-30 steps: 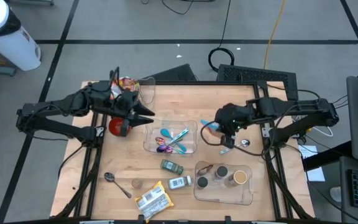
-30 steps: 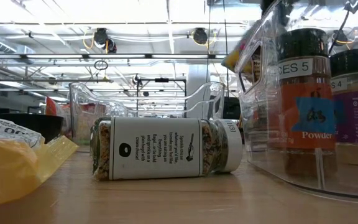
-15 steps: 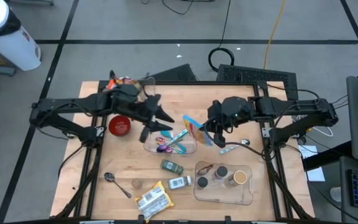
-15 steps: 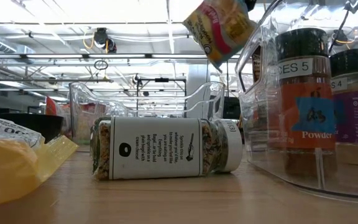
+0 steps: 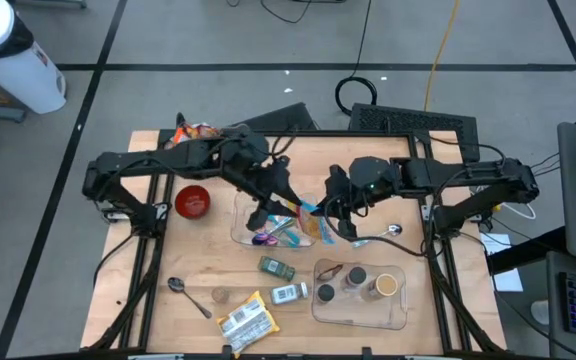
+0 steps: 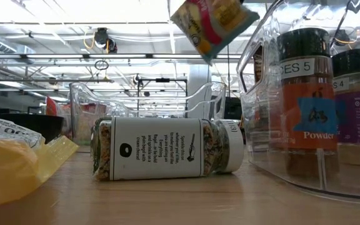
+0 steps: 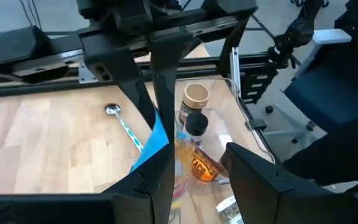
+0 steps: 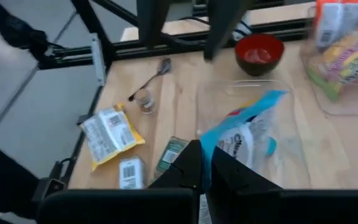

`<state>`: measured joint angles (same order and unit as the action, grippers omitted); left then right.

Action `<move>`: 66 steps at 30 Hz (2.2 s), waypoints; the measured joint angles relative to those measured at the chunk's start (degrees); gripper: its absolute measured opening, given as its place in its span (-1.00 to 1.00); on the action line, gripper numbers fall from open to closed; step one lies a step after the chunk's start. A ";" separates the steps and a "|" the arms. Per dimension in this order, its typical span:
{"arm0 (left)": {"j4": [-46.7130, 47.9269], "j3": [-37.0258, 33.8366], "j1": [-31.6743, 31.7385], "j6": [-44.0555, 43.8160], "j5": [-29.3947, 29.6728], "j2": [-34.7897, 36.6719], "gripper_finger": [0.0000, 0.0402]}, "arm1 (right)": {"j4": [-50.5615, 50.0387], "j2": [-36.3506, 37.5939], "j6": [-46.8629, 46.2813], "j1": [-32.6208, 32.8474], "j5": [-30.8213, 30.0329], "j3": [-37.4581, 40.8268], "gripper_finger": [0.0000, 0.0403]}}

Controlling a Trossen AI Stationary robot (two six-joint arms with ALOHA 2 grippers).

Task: Pick & Place Food Item
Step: Put the light blue noodle pack into the top transparent bin

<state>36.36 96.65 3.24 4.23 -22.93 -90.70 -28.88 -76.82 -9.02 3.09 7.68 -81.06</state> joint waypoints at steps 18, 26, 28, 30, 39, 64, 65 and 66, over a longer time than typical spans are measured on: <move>-1.48 0.38 1.25 -0.52 -1.95 -2.71 -0.25 | 2.77 -0.04 2.43 2.64 -0.08 0.02 -1.00; -0.92 0.40 1.62 -2.46 -2.71 -4.41 -0.26 | 5.40 -0.04 3.95 2.64 -0.09 0.02 -1.00; -0.45 0.40 1.62 -2.73 -2.79 -4.61 -0.25 | 5.28 -0.04 3.96 2.64 -0.09 0.02 -1.00; -0.01 0.40 1.62 -2.49 -2.78 -4.61 -0.26 | 5.40 -0.04 3.96 2.64 -0.11 0.02 -1.00; 0.52 0.40 1.95 -2.14 -5.79 -4.25 -0.51 | 4.63 -0.04 4.15 2.64 -1.66 0.02 -1.00; 1.93 0.31 4.67 -4.61 -2.38 -0.46 -0.99 | 4.74 0.30 -2.70 -3.31 -3.42 0.02 -0.32; 2.40 0.31 5.18 -5.01 -1.77 0.12 -0.99 | 4.88 0.42 -2.26 -4.00 -3.50 0.02 -0.28; 2.93 0.31 5.79 -5.53 -1.14 0.55 -0.99 | 5.21 0.51 -1.99 -4.73 -3.47 0.02 -0.25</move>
<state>39.29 96.97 9.03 -1.31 -24.08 -90.15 -23.68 -76.31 -11.00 -1.63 4.21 -81.03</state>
